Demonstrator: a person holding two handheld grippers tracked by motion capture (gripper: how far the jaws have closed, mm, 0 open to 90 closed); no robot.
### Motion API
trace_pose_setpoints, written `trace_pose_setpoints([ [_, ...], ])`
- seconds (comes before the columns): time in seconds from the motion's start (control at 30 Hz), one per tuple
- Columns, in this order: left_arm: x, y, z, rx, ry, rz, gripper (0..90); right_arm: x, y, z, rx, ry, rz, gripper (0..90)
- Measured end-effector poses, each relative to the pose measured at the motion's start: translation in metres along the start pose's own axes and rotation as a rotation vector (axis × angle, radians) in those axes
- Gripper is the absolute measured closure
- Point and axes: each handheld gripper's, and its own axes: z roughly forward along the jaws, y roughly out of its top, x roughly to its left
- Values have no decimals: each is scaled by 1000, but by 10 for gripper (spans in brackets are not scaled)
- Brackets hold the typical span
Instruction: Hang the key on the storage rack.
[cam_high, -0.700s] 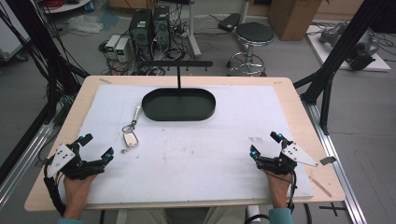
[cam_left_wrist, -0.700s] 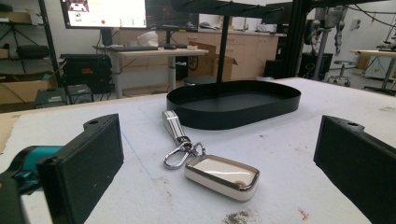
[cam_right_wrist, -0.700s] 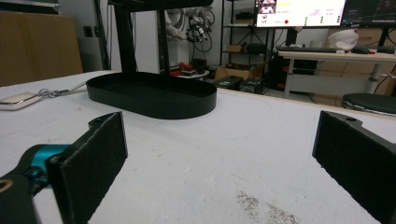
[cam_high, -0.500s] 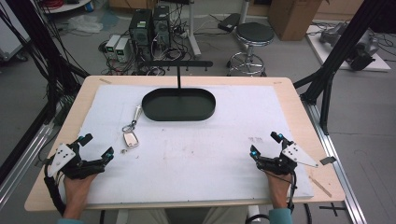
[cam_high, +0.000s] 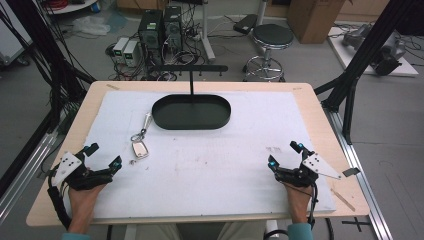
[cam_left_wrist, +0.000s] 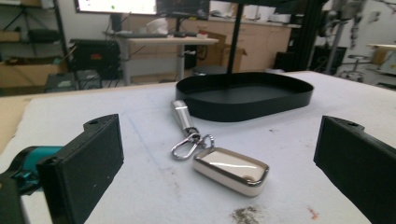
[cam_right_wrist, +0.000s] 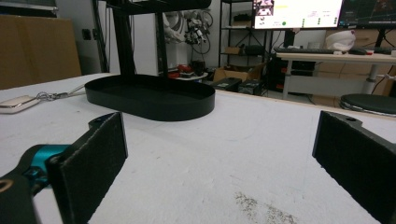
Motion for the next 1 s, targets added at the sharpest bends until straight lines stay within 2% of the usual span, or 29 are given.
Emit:
trace_pose_setpoints([
  [0.03,0,0,0,0,0,0,19,0,0,0,0,1,-1,26],
  [0.1,1,3,0,14,28,9,19,0,0,0,2,-3,0,26],
  [0.13,1,8,-1,1,34,-3,19,0,0,0,2,-3,-1,26],
  [0.2,2,17,0,8,29,-6,18,0,0,0,1,-3,0,26],
  [0.37,2,35,9,64,17,10,19,0,0,0,1,-3,-1,26],
  [0.4,2,45,16,98,19,21,19,0,0,0,1,-2,-1,26],
  [0.47,2,50,19,114,21,29,19,0,0,0,1,-3,1,25],
  [0.5,1,60,27,146,16,48,18,0,0,0,2,-3,0,26],
  [0.53,1,60,27,146,16,48,19,0,0,0,2,-2,-2,25],
  [0.6,1,74,39,212,-1,62,19,0,0,0,2,-2,-1,26],
  [0.63,1,74,39,212,-1,62,18,0,0,0,2,-3,-4,26],
  [0.77,-2,91,62,366,-22,126,18,0,0,0,3,-1,-1,26],
  [0.8,-2,93,66,391,-29,122,19,0,0,0,4,-1,-2,26],
  [0.9,-1,96,75,427,-37,121,19,0,0,1,11,0,-1,26],
  [0.93,-1,97,79,441,-27,128,19,0,0,1,11,0,-1,26],
  [0.97,0,101,86,469,-23,141,18,1,0,1,11,-2,-6,26],
  [1.0,1,102,90,483,-29,138,18,1,0,1,12,-2,-6,26],
])
